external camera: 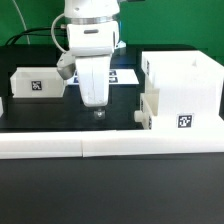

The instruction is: Assemble drawer

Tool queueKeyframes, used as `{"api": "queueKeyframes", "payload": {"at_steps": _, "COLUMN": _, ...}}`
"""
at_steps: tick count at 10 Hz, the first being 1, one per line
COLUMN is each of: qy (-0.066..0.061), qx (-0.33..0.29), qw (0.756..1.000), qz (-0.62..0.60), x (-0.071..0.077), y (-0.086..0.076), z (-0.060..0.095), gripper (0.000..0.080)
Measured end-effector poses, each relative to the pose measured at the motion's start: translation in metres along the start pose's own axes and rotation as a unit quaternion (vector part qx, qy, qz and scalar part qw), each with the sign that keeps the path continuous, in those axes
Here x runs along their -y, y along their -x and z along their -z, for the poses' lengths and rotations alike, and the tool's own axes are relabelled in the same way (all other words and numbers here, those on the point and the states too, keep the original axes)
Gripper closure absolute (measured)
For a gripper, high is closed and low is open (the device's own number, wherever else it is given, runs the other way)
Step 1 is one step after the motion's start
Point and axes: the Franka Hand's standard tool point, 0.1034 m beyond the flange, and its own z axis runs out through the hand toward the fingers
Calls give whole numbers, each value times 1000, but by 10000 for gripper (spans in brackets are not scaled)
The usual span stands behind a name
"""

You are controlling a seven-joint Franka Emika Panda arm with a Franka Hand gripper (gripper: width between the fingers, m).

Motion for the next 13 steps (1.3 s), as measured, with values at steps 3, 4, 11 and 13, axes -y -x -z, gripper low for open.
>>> {"api": "queueKeyframes", "payload": {"at_steps": 3, "qy": 45, "qx": 4, "qw": 999, "qz": -15, "x": 19, "y": 33, "z": 19, "gripper": 150}}
{"api": "queueKeyframes", "payload": {"at_steps": 4, "qy": 60, "qx": 5, "qw": 997, "qz": -48, "x": 35, "y": 43, "z": 28, "gripper": 150}}
{"api": "queueKeyframes", "payload": {"at_steps": 11, "qy": 80, "qx": -4, "qw": 974, "qz": -211, "x": 46, "y": 57, "z": 34, "gripper": 150}}
{"api": "queueKeyframes", "payload": {"at_steps": 13, "qy": 99, "qx": -11, "qw": 934, "qz": -343, "x": 72, "y": 62, "z": 51, "gripper": 150}}
